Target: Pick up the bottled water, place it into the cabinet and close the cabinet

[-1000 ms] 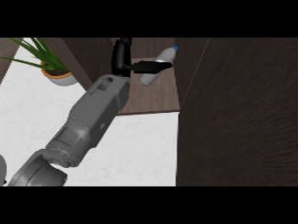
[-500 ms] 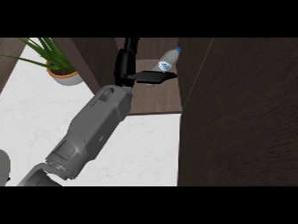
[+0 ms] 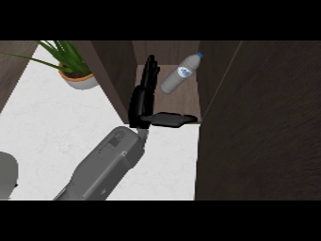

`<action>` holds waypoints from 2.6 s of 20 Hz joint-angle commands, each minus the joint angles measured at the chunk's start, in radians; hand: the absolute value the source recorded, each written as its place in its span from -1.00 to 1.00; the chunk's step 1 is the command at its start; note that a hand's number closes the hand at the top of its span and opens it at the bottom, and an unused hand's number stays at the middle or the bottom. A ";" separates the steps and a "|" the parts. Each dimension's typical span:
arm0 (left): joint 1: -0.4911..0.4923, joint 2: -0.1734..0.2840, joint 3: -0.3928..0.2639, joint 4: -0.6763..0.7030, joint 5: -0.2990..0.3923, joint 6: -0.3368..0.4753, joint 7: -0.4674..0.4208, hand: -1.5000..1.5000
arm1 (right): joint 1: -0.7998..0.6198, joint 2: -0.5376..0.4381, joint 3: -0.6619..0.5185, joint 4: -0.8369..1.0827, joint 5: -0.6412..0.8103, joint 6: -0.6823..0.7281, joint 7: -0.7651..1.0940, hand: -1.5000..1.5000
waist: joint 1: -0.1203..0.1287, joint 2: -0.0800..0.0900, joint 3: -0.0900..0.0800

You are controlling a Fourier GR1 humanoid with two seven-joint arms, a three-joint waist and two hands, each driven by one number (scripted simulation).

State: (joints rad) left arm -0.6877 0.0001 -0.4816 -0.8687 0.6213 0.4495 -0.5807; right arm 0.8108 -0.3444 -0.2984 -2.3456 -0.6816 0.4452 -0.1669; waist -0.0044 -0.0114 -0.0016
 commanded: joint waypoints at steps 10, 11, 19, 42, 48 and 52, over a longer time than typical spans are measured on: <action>0.516 0.137 -0.285 -0.573 -0.061 0.011 0.040 1.00 | 0.043 -0.022 -0.039 -0.134 -0.010 0.041 0.039 1.00 | 0.014 0.002 0.001; 0.536 0.157 -0.279 -0.562 -0.070 -0.013 -0.006 1.00 | 0.054 -0.002 0.014 -0.207 0.004 0.015 0.068 1.00 | 0.011 0.005 0.000; 0.708 0.411 -0.232 -0.814 -0.051 -0.080 0.030 1.00 | 0.076 -0.046 0.029 -0.167 0.027 0.119 0.055 1.00 | 0.007 0.005 0.000; 0.967 0.782 0.164 -1.016 0.197 -0.305 -0.015 -1.00 | -0.001 -0.140 0.318 -0.321 0.211 0.241 0.106 1.00 | 0.019 -0.011 -0.010; 1.021 0.834 0.217 -1.031 0.250 -0.371 -0.011 -1.00 | -0.105 -0.161 0.429 -0.306 0.237 0.209 0.161 1.00 | 0.039 -0.012 -0.016; 1.058 0.852 0.244 -1.042 0.279 -0.412 -0.022 -1.00 | -0.193 -0.180 0.487 -0.303 0.250 0.191 0.201 1.00 | 0.047 -0.018 -0.019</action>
State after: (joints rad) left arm 0.3402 0.8311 -0.2659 -1.9048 0.8720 0.0741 -0.5977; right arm 0.6554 -0.5041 0.1706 -2.3744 -0.5802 0.6916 -0.0597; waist 0.0361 -0.0269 -0.0171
